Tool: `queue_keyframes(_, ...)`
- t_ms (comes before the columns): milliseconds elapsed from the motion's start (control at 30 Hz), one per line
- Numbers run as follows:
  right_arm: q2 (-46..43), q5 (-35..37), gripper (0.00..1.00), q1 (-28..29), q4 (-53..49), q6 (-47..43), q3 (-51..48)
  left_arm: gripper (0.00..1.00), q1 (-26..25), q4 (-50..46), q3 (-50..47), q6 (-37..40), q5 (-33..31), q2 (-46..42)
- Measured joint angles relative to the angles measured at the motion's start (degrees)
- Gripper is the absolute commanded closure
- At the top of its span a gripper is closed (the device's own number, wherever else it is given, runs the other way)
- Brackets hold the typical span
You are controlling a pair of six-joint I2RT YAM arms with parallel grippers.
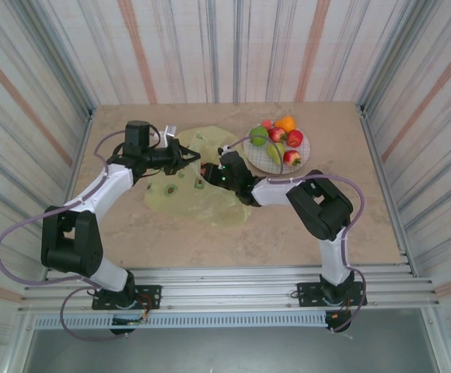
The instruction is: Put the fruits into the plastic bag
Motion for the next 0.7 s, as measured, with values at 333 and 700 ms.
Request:
queue_keyframes(333, 4.5, -1.0, 0.4, 1.6, -3.7, 3.5, 6.1, 1.0, 0.0, 0.2, -0.5, -0.2, 0.4, 1.9)
queue_keyframes(700, 4.5, -8.6, 0.26, 0.8, -3.1, 2.6, 5.9, 1.0, 0.5, 0.4, -0.9, -0.2, 0.4, 3.3)
